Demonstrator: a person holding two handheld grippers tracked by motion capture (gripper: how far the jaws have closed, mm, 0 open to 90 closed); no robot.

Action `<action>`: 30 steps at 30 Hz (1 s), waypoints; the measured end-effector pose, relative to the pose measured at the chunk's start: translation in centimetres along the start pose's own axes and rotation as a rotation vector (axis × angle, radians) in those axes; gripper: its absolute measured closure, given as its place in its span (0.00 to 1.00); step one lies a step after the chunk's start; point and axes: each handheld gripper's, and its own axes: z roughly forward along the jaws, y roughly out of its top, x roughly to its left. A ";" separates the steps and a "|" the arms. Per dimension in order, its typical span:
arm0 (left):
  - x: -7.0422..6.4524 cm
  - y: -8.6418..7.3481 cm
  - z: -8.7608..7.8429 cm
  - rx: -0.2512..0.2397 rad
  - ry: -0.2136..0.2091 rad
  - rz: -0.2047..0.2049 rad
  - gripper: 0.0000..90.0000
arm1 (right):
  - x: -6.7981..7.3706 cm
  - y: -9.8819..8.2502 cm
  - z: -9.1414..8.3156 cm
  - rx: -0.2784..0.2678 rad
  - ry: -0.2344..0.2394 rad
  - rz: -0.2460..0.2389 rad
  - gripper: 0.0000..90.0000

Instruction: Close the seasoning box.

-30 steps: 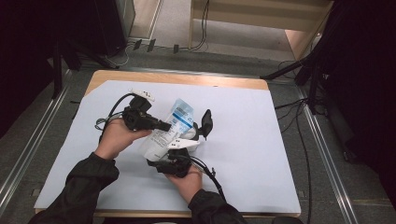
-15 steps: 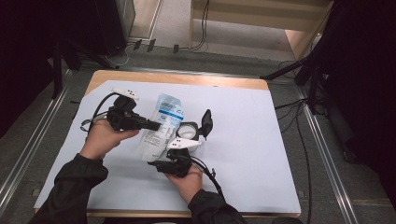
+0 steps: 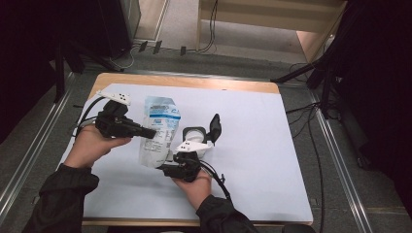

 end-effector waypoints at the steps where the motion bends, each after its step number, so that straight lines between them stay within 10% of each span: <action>1: 0.0 0.0 -0.1 -0.007 -0.001 -0.007 1.00 | 0.0 0.0 0.0 0.005 -0.001 -0.001 0.65; 16: 0.2 0.1 -2.5 -0.084 0.067 0.000 1.00 | 0.0 1.1 -2.2 0.088 0.035 -0.001 0.63; 25: 1.7 -0.3 -2.3 -0.075 0.131 -0.025 1.00 | -0.2 1.4 -5.9 0.090 0.026 -0.117 0.62; 30: 2.4 -0.4 -2.3 -0.098 0.147 -0.037 1.00 | -1.2 1.5 -7.2 0.079 0.026 -0.067 0.63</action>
